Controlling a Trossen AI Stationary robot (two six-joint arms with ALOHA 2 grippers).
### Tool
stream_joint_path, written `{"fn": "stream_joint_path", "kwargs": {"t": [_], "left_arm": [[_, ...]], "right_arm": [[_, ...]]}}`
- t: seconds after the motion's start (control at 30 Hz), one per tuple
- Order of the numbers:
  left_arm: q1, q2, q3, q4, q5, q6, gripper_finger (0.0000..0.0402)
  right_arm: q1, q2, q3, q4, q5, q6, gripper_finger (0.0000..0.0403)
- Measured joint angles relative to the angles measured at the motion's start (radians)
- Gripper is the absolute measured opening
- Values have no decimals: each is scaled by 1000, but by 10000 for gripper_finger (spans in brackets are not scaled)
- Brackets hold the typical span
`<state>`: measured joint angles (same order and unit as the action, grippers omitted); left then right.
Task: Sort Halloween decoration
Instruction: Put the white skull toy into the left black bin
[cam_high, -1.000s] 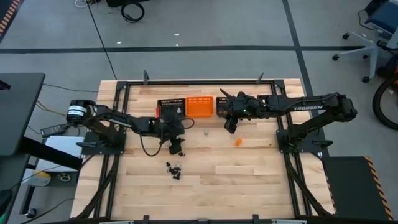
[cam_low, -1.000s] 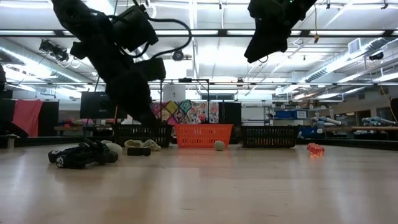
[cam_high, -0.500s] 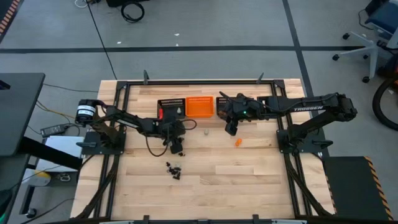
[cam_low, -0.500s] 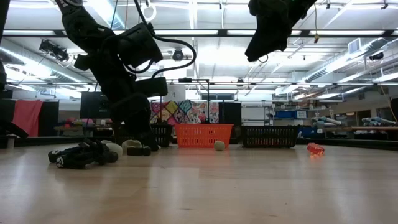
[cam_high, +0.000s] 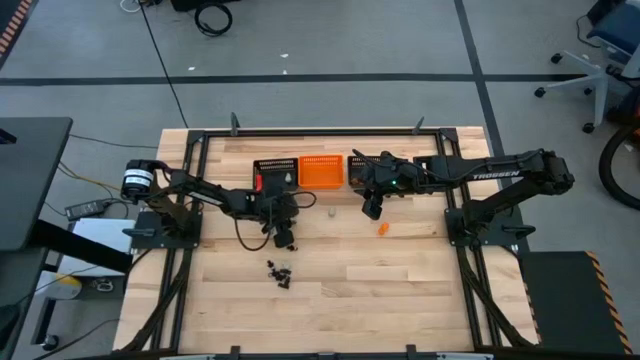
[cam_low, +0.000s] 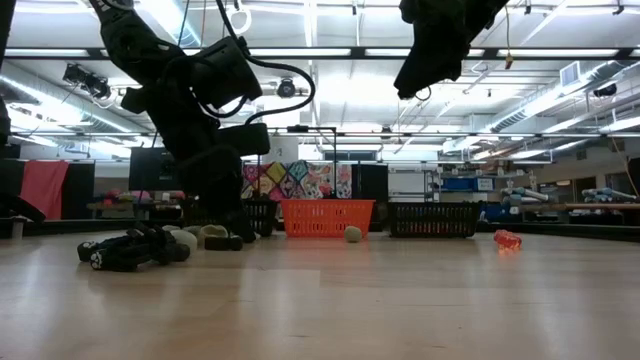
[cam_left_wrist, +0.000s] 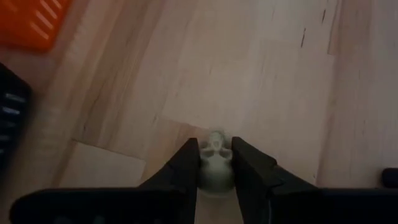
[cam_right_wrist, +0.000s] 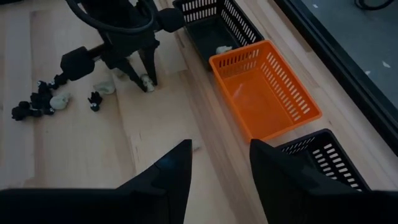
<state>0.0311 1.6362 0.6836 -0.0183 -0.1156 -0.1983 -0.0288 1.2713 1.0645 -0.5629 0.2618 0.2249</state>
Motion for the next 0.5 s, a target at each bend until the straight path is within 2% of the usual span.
{"fn": "stream_joint_path", "kwargs": {"t": [0.23,0.5], "left_arm": [[-1,-25,7,-49,48,-70,79],[0,-34,179,-271,43,-52,80]], "right_arm": [[0,0,0,2,7,-17,165],[0,0,0,1,7,-33,165]]}}
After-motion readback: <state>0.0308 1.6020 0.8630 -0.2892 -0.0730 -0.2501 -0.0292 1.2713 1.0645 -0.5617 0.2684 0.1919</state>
